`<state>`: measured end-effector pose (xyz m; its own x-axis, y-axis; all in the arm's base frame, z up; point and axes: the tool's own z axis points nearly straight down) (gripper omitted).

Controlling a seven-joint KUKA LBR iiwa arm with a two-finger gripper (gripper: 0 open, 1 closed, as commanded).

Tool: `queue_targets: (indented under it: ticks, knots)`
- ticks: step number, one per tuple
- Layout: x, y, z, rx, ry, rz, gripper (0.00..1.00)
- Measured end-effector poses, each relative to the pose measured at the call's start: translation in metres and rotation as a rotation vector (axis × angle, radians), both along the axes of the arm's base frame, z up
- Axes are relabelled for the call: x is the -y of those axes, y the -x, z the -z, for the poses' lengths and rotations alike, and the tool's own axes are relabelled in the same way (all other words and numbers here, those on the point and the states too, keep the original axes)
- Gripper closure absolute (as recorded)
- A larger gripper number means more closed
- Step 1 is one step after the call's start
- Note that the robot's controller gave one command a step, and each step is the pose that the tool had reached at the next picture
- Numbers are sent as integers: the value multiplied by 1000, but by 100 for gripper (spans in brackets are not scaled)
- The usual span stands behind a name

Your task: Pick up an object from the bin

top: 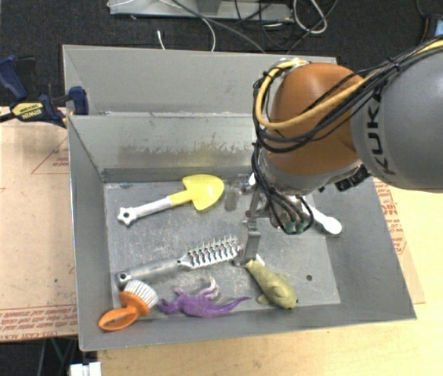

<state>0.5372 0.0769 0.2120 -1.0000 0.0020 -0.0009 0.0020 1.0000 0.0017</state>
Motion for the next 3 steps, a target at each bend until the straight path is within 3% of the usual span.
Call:
queue_targets:
  ticks: [1,2,3]
  knots:
    - [0,0,0,0,0,0,0]
    - [-33,-13,58,-3,-1,-8,0]
    - [-55,8,82,7,-2,-27,0]
